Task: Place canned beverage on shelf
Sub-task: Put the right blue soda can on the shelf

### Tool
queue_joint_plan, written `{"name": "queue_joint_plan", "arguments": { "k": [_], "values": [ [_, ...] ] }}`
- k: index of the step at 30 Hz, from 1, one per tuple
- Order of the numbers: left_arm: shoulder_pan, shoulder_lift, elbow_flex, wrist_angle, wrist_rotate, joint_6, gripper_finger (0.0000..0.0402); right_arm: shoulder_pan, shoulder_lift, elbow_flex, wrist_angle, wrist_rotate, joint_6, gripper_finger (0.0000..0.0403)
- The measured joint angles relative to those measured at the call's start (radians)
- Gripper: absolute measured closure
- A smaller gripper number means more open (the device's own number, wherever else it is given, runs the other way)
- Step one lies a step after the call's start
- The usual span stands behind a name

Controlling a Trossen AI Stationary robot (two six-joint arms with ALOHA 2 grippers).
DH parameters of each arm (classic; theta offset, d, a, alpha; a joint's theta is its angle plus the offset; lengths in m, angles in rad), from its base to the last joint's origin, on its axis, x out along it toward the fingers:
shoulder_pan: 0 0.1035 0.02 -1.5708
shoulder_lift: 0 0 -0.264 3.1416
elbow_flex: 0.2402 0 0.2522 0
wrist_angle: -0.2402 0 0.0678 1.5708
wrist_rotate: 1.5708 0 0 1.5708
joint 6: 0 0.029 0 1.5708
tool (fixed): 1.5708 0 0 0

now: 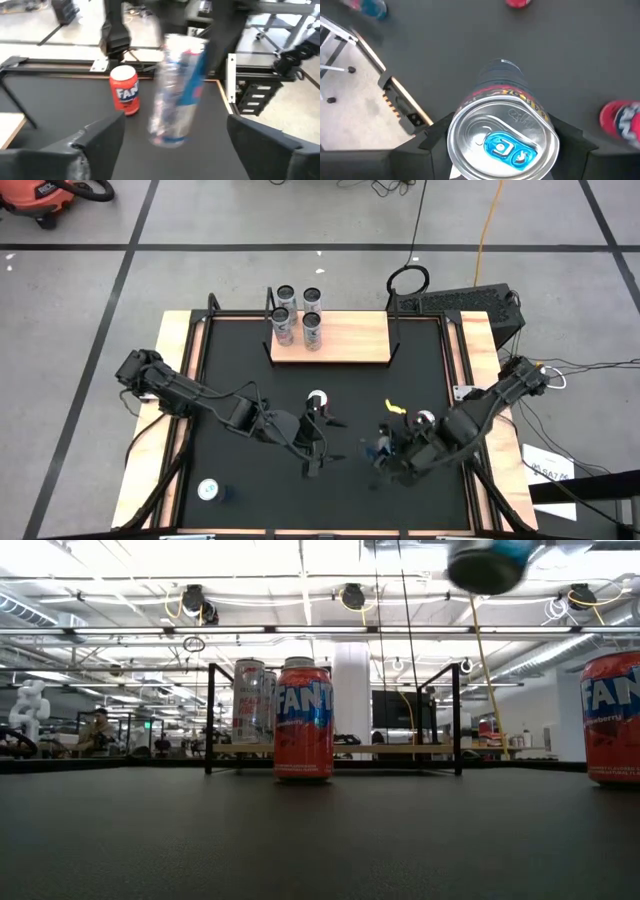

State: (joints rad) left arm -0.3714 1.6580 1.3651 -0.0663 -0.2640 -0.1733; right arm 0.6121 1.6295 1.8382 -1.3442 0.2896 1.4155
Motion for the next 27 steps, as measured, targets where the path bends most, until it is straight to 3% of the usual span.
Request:
{"name": "queue_joint_plan", "arguments": {
  "k": [5,21,27],
  "values": [
    [0.009,0.003,0.000,0.019,0.009,0.054,0.0006,-0.073,-0.001,0.029,0.028,-0.002,-0.093,0.0173],
    [0.067,0.009,0.000,0.005,-0.003,0.050,0.0027,-0.200,-0.001,0.071,0.190,-0.006,-0.308,0.0172],
    [0.080,0.009,0.000,-0.015,-0.067,0.049,0.0049,-0.214,-0.001,0.071,0.188,-0.026,-0.333,0.0172]
  ]
}}
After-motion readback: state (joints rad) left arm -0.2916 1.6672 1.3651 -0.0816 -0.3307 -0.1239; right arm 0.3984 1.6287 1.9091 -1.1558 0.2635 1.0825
